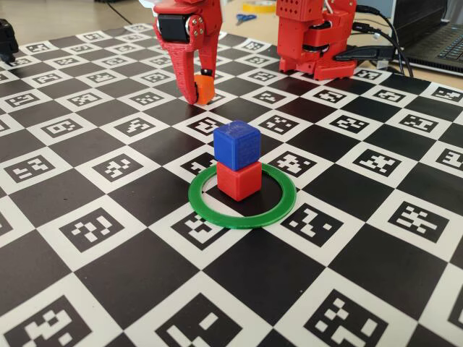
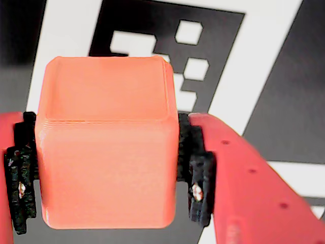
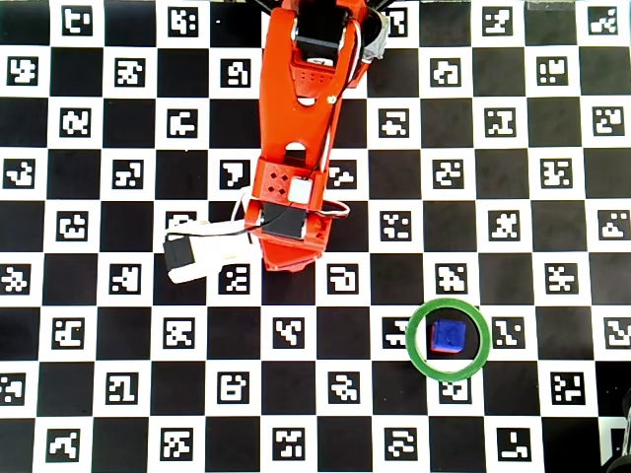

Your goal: Grab the red cube then put it in the green circle then put the blue cube on top and finally the orange cube on top

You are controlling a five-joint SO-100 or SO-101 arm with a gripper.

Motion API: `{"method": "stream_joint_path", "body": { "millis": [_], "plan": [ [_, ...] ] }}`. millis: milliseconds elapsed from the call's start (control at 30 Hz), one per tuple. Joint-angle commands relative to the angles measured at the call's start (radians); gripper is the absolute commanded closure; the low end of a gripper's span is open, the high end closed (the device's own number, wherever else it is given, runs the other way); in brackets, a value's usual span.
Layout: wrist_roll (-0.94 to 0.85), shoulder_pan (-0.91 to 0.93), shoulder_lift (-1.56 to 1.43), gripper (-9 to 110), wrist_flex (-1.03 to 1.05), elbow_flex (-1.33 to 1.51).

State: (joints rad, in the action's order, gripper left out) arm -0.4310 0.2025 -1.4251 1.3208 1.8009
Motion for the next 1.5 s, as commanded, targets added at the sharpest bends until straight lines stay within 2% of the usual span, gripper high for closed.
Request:
{"method": "stream_joint_path", "body": {
  "millis": [0, 467, 1100, 1467],
  "plan": [
    [0.060, -0.020, -0.127, 94, 0.101, -0.147],
    [0.265, -0.118, -0.098, 95, 0.377, -0.460],
    [0.710, -0.463, -0.044, 97, 0.460, -0.736],
    [0.862, -0.529, 0.087, 98, 0.454, -0.907]
  ]
}}
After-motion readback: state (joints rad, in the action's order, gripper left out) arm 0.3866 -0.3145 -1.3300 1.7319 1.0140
